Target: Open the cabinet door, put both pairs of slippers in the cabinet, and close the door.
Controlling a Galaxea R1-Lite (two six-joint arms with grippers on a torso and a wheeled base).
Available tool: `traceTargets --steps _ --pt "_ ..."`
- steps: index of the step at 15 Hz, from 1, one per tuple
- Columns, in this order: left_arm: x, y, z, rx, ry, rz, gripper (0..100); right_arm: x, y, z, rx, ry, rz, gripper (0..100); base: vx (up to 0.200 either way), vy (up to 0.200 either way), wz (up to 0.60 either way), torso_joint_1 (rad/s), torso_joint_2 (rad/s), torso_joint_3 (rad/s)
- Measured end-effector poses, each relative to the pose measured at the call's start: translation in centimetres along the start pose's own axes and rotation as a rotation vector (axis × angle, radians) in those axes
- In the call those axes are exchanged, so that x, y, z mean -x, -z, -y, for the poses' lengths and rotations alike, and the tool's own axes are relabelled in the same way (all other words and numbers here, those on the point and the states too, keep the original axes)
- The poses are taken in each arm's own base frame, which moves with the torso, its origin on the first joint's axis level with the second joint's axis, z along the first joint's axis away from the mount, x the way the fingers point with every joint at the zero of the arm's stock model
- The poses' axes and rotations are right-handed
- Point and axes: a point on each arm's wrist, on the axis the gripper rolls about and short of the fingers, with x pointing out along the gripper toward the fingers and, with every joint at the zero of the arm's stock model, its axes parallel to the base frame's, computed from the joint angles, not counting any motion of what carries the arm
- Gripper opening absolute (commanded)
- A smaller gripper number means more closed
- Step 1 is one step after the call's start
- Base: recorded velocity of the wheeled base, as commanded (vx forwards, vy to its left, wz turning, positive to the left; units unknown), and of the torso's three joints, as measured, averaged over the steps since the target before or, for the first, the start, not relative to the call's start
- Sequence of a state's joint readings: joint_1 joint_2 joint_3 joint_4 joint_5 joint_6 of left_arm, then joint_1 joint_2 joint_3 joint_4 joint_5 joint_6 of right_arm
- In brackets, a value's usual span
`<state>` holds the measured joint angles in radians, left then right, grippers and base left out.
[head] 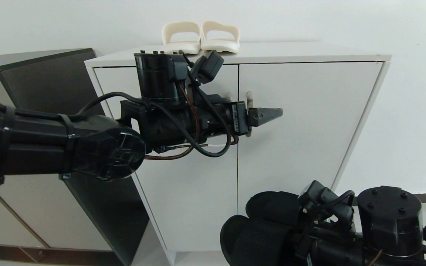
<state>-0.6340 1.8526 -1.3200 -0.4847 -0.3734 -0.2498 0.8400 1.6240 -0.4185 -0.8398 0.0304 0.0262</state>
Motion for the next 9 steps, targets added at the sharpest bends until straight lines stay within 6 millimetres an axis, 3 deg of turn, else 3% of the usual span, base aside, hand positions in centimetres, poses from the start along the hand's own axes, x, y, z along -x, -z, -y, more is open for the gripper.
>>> traceTargets --steps 1,5,9 --pt "-0.2 0.1 -0.1 0.001 0.000 -0.002 0 0.0 0.0 0.0 0.000 0.000 0.000 0 0.000 0.000 0.00 0.000 0.00 0.000" --pt "-0.4 0.5 -0.5 0.008 -0.016 -0.012 0 0.1 0.3 -0.1 0.000 -0.012 -0.013 0 0.000 0.000 0.00 0.000 0.00 0.000" --pt "0.4 1.2 0.9 0.014 0.020 -0.040 0 0.9 1.1 -0.3 0.040 -0.110 -0.034 0 0.000 0.000 0.00 0.000 0.00 0.000"
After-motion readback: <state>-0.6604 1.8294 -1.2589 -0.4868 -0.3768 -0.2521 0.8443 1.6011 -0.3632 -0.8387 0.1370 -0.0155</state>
